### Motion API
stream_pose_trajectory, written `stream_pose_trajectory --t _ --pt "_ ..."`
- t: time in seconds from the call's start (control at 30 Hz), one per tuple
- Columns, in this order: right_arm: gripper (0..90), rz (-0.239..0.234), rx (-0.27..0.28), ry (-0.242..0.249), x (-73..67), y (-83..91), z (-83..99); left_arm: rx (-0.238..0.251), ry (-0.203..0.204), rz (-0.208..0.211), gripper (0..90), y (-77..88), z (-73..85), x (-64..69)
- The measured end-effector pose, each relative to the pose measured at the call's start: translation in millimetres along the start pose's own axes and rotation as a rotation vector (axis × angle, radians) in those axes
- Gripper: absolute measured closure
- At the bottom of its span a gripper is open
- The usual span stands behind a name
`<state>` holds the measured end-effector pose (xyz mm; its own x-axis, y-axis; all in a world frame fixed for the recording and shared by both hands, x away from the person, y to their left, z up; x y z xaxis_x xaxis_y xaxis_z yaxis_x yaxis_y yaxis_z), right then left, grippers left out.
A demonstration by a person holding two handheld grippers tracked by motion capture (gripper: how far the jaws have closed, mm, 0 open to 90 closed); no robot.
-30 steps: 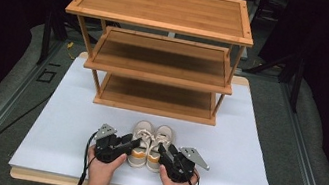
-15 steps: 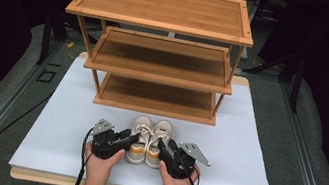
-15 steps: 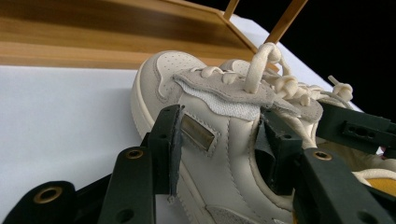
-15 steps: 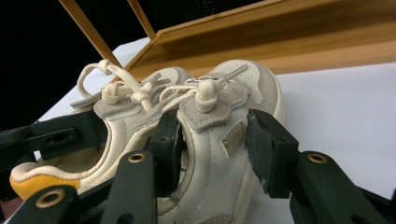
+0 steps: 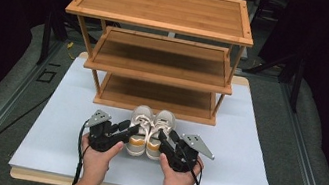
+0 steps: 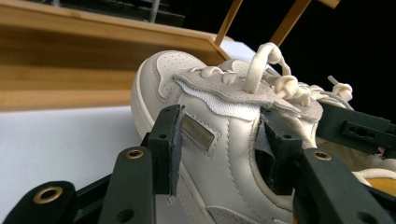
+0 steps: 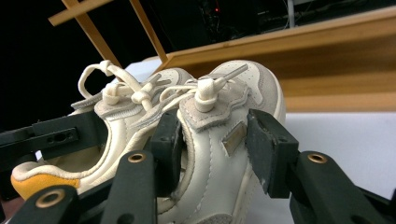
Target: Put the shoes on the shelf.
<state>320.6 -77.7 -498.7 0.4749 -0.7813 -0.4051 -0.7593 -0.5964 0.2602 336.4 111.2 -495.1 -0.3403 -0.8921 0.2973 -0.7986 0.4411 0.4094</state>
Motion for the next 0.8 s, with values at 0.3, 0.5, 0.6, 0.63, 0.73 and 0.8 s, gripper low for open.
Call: stream_pose_trajectory --t 0.3,0.5,0.6,0.63,0.73,0.8 --pt "56.5 0.009 0.014 0.005 -5.7 1.9 -19.3 0.016 -0.002 0.003 55.2 4.8 -21.2 4.4" --pt "56.5 -0.013 0.020 0.018 -10.8 4.8 -33.7 0.031 0.001 0.012 55.2 8.7 -34.0 7.8" --pt "56.5 -0.006 0.028 0.025 -13.1 6.3 -40.4 0.041 -0.005 0.015 55.2 11.8 -41.2 9.6" --pt "56.5 -0.018 0.031 0.024 -14.2 6.9 -42.6 0.045 -0.005 0.017 55.3 13.2 -43.5 9.8" --pt "56.5 -0.024 0.042 0.025 -16.7 7.7 -47.6 0.058 -0.001 0.016 55.2 16.0 -48.8 10.3" --pt "56.5 -0.029 0.046 0.025 -18.5 8.1 -50.4 0.062 -0.006 0.014 55.2 17.8 -52.6 11.6"
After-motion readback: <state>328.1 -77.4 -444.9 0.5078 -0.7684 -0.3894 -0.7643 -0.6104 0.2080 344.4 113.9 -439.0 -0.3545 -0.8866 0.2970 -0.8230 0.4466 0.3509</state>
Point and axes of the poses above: each handheld gripper's, and its own axes: y roughly backward along the jaws, z roughly out of its underside, x roughly to its right, the point moved 5 cm from there along -y, roughly forward along the jaws, and after that the axes turned 11 degrees about -z, right-handed, at the moved point
